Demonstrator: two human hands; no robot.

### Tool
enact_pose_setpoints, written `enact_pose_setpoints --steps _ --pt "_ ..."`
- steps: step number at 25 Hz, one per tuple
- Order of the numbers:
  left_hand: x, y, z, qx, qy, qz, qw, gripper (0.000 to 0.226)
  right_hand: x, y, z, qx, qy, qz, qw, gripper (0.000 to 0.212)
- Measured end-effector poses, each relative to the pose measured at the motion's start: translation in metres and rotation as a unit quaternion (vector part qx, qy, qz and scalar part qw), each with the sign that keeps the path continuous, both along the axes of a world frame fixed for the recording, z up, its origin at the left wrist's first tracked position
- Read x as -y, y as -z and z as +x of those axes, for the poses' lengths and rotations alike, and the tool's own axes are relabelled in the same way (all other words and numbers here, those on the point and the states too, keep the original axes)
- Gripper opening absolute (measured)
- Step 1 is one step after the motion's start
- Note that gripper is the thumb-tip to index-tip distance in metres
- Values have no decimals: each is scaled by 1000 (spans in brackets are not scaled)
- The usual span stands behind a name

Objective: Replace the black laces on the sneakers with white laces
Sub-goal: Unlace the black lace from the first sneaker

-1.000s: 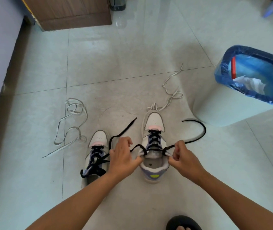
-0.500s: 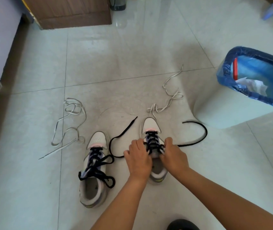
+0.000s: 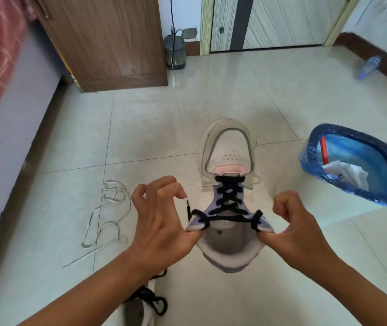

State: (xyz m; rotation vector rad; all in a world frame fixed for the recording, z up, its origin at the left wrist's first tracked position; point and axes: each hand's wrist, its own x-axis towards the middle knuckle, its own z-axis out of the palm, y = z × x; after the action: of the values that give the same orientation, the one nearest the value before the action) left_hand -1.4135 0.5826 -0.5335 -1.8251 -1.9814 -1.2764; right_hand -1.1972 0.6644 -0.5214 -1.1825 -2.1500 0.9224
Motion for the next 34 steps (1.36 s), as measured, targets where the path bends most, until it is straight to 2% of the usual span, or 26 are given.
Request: enact_pose_setpoints --steps 3,5,8,9,12,14,18,21,22,24,26,27,28,30,32,34 --pt "9 -5 -3 44 15 -35 998 49 4 -7 5 -17 -34 -34 999 39" --pt "14 4 6 61 23 -71 995 49 6 6 5 -10 -23 -64 998 48" --pt "15 46 21 35 36 -187 981 43 7 52 -8 62 -14 -107 992 42" --pt "15 68 26 21 37 -255 966 37 8 73 -12 121 -29 -99 987 39" --pt "17 129 37 21 41 -464 885 19 19 132 -18 279 -79 -103 952 22" --pt "19 154 46 51 62 -501 862 18 25 160 -12 324 -90 -116 935 21" --pt "25 173 52 120 64 -515 846 28 30 181 0 411 -106 -65 903 29" --pt "32 171 50 240 68 -563 788 38 24 177 3 472 -149 -8 869 57" --pt "32 168 50 272 71 -566 775 39 21 172 4 460 -169 -4 872 59" --pt "30 159 48 305 63 -559 768 44 17 161 6 387 -174 -49 904 56" --pt "21 154 46 310 46 -553 772 48 15 151 9 246 -115 -159 949 53" --pt "15 153 46 308 49 -558 769 44 14 147 8 160 -80 -223 958 49" --pt "8 151 48 304 59 -568 762 38 13 142 6 97 -60 -276 954 45" --pt "-2 150 54 272 86 -596 751 28 9 132 2 71 -71 -343 934 44" --pt "-8 151 58 247 97 -606 750 23 3 121 4 120 -109 -402 901 48" --pt "-11 152 57 272 91 -604 744 18 -6 110 17 172 -120 -453 867 46"
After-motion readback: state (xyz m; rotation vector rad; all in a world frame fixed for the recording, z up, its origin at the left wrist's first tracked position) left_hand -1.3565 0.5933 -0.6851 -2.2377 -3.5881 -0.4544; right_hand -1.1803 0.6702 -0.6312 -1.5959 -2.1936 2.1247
